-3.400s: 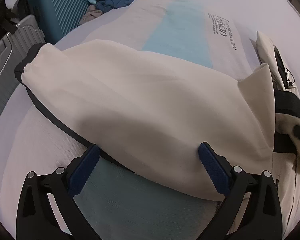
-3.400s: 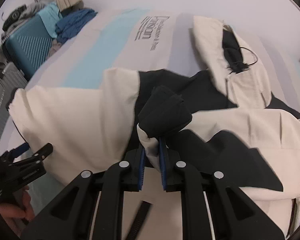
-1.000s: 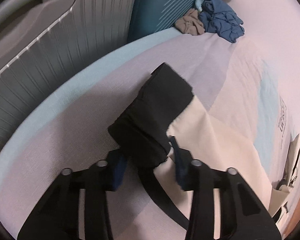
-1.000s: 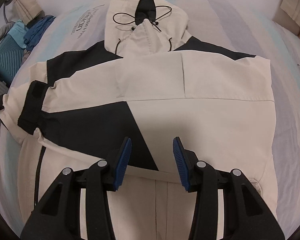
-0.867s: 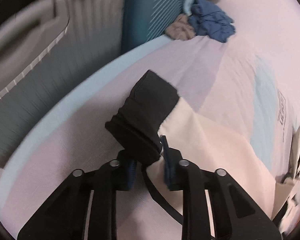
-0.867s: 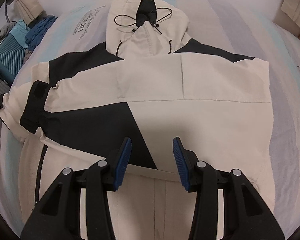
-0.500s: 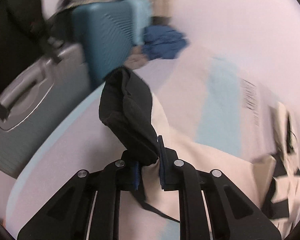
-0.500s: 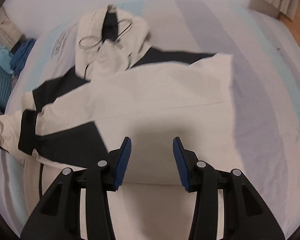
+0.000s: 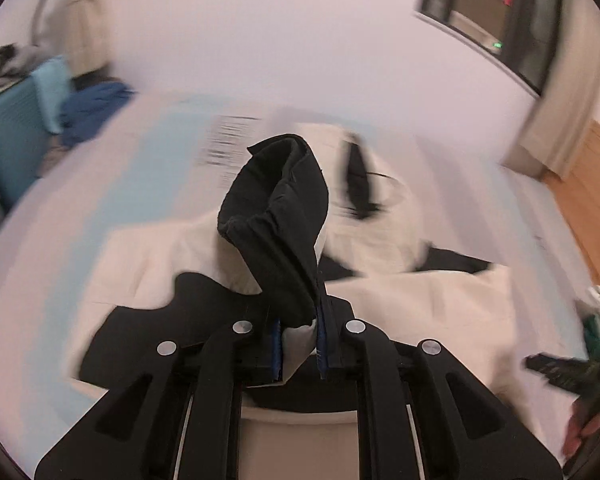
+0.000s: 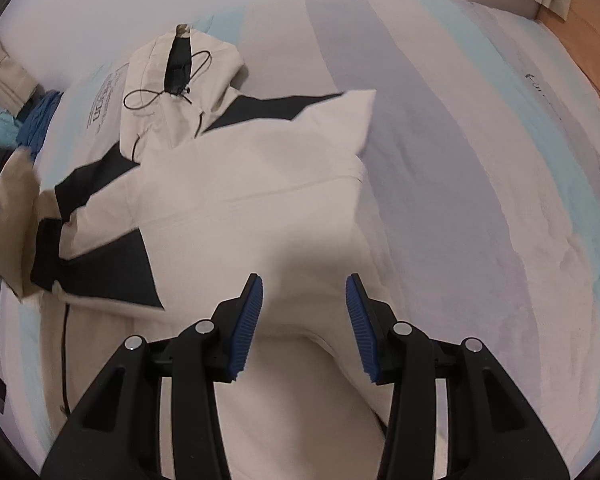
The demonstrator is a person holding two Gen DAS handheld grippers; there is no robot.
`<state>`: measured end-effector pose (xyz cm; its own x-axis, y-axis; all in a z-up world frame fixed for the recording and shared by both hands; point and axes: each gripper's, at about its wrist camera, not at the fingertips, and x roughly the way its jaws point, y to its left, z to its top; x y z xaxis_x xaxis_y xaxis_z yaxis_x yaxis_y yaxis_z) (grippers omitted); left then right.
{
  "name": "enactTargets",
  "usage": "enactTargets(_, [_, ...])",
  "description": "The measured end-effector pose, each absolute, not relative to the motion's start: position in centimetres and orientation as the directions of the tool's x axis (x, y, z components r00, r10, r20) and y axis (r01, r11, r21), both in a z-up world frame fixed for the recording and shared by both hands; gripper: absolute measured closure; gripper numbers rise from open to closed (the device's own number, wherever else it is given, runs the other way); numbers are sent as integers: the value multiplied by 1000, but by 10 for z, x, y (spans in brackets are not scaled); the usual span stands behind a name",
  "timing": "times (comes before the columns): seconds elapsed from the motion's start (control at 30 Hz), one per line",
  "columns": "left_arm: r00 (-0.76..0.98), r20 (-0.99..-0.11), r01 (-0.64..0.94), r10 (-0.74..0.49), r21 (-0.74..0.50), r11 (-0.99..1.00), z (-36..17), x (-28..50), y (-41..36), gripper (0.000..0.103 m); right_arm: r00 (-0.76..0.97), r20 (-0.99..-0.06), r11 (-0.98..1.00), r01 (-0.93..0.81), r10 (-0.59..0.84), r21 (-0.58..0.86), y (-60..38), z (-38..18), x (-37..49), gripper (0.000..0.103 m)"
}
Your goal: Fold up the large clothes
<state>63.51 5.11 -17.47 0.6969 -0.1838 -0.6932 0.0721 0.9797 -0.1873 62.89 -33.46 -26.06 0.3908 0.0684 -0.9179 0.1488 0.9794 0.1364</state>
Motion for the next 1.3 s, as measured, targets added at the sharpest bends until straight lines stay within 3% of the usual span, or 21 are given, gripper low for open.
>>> enactTargets(0.33, [636, -705, 225, -315, -221, 949, -188, 650, -137, 92, 376, -921, 967, 177, 105, 182, -404, -269, 615, 61])
enactTargets(0.53, [566, -749, 312, -344, -192, 931, -226, 650, -225, 92, 356, -930, 957, 224, 96, 184, -446, -282, 605, 61])
enactTargets(0.87, [458, -826, 413, -328, -130, 902, -299, 637, -273, 90, 343, -935, 941, 280, 89, 192, -483, -297, 596, 61])
enactTargets(0.93, [458, -826, 425, -330, -122, 897, -301, 634, -271, 80, 352, -932, 939, 279, 92, 198, -483, -292, 597, 61])
enactTargets(0.97, [450, -830, 433, -329, -120, 894, -299, 632, -271, 62, 359, -929, 941, 271, 95, 201, -481, -289, 598, 61])
enactTargets(1.0, [444, -835, 439, -325, -114, 891, -295, 629, -269, 30, 366, -925, 943, 263, 100, 205, -479, -285, 601, 61])
enactTargets(1.03, [459, -827, 440, -325, -107, 892, -288, 624, -262, 17, 373, -922, 944, 255, 104, 210, -479, -281, 602, 61])
enactTargets(1.1, [499, -798, 444, -338, -99, 891, -272, 614, -244, 11, 396, -911, 948, 226, 120, 223, -470, -268, 610, 61])
enactTargets(1.3, [565, -782, 369, -263, -45, 928, -240, 598, -154, 6, 453, -867, 963, 64, 205, 261, -412, -231, 642, 61])
